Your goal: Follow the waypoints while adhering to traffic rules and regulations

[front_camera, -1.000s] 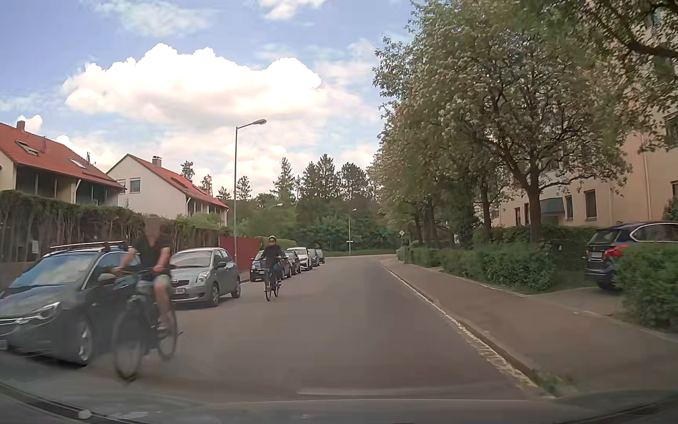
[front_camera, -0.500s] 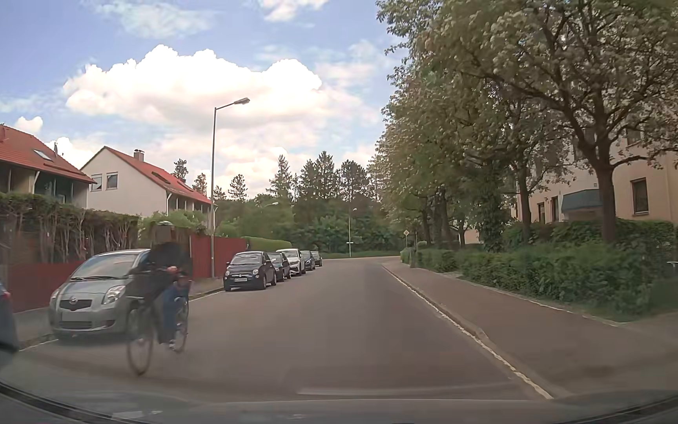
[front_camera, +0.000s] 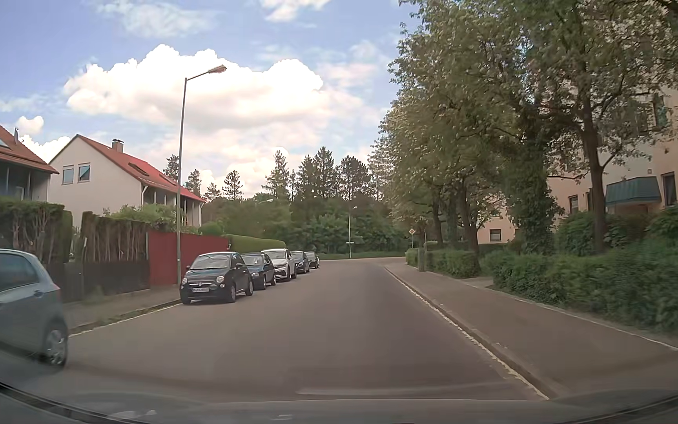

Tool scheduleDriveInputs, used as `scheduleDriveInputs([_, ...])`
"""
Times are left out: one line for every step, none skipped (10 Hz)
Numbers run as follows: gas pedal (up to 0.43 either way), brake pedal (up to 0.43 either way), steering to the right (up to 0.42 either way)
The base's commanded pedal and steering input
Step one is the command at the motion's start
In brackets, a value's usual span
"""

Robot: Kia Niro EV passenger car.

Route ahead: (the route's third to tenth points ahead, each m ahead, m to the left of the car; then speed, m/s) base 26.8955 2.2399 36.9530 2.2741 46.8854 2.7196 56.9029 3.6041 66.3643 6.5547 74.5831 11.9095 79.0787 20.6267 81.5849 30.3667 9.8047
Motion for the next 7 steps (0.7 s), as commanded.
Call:
scheduleDriveInputs([0.157, 0.018, -0.008])
scheduleDriveInputs([0.150, 0.018, -0.008])
scheduleDriveInputs([0.138, 0.018, -0.009])
scheduleDriveInputs([0.110, 0.018, -0.009])
scheduleDriveInputs([0.087, 0.018, -0.009])
scheduleDriveInputs([0.087, 0.018, -0.009])
scheduleDriveInputs([0.087, 0.018, -0.008])
